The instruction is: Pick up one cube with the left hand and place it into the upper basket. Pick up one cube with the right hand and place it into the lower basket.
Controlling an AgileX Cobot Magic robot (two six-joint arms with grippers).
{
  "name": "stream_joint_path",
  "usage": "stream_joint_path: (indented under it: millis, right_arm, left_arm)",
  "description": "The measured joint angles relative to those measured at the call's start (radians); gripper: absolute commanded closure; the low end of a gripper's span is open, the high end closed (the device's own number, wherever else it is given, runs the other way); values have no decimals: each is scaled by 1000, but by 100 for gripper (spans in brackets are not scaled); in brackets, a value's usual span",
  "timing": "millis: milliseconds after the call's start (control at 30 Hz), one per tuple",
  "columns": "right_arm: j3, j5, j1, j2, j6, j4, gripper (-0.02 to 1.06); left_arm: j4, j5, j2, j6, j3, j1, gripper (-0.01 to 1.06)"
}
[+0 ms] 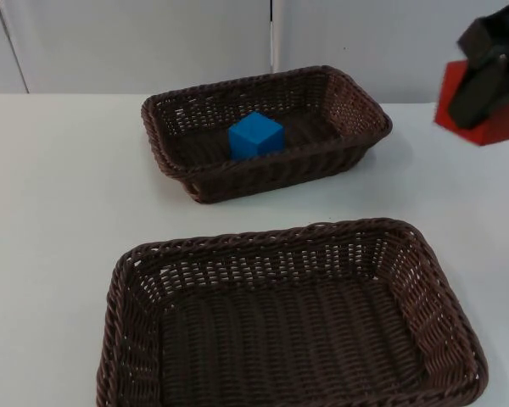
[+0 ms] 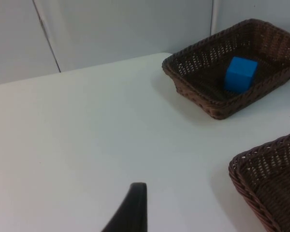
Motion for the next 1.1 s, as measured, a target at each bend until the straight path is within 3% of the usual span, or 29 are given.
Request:
stream_joint_path:
  millis: [267,533,1100]
  right_arm:
    - [0,0,219,0,-4,-7,105]
    - [0,0,352,0,-8,-11,105]
    - [0,-8,362,0,-19,-11,105]
  left_arm:
    - [0,0,0,0,0,0,13]
    - [-2,0,0,0,0,0,13]
    - [-4,0,0,0,0,0,13]
